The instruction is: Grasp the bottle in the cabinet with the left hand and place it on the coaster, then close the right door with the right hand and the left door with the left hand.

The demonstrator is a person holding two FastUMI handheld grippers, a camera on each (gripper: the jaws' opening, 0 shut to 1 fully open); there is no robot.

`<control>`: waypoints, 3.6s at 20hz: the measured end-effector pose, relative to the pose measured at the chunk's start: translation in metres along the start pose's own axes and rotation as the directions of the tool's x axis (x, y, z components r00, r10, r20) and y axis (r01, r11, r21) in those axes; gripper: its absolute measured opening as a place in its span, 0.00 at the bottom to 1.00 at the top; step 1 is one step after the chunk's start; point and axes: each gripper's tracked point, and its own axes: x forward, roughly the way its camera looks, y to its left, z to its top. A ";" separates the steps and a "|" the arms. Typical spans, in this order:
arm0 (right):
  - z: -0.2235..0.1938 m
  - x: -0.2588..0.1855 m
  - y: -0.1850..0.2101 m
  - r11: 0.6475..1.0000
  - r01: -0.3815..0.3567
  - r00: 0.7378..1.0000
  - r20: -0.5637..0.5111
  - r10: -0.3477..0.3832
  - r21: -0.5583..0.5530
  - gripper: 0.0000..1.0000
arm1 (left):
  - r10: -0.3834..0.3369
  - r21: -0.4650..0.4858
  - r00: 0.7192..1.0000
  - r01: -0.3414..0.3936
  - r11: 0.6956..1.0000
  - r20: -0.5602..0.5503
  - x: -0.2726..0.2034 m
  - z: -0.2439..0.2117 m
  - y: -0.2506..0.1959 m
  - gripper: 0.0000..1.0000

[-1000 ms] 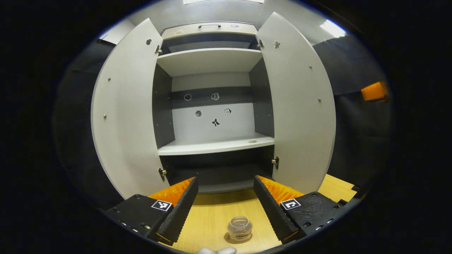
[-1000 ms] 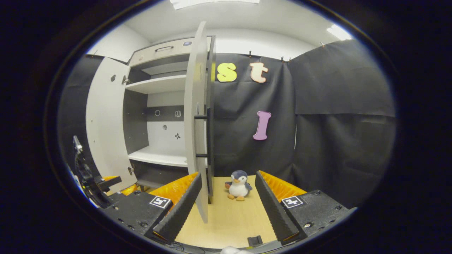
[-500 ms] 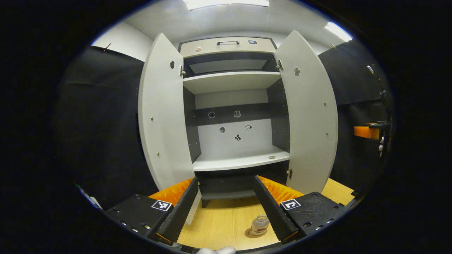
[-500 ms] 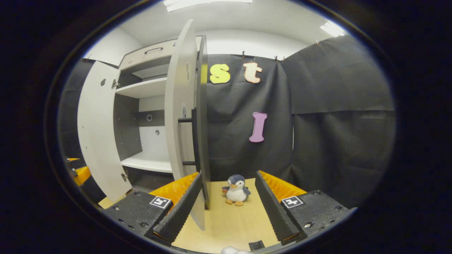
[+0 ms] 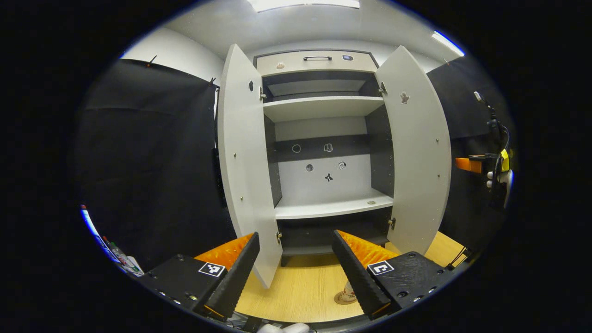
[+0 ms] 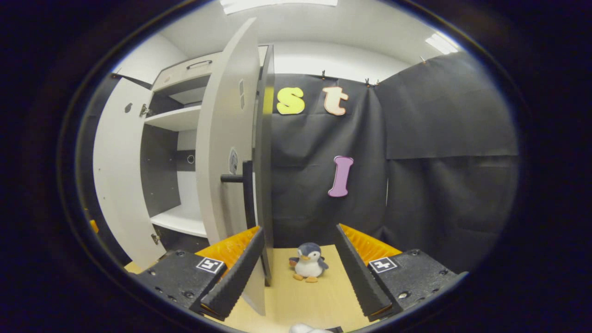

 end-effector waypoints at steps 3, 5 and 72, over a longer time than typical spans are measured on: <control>0.010 0.015 -0.003 1.000 0.003 1.000 0.009 -0.003 -0.011 0.99 | -0.002 -0.003 1.000 0.002 1.000 0.003 -0.004 0.003 0.002 0.96; 0.016 0.019 0.004 1.000 -0.021 1.000 0.012 0.021 -0.001 0.99 | 0.001 -0.003 1.000 -0.001 1.000 0.004 -0.005 0.005 0.004 0.96; -0.045 -0.173 0.115 0.994 -0.097 0.990 -0.098 0.101 0.049 0.99 | 0.169 -0.053 0.984 -0.167 0.985 0.049 -0.002 0.001 0.107 0.95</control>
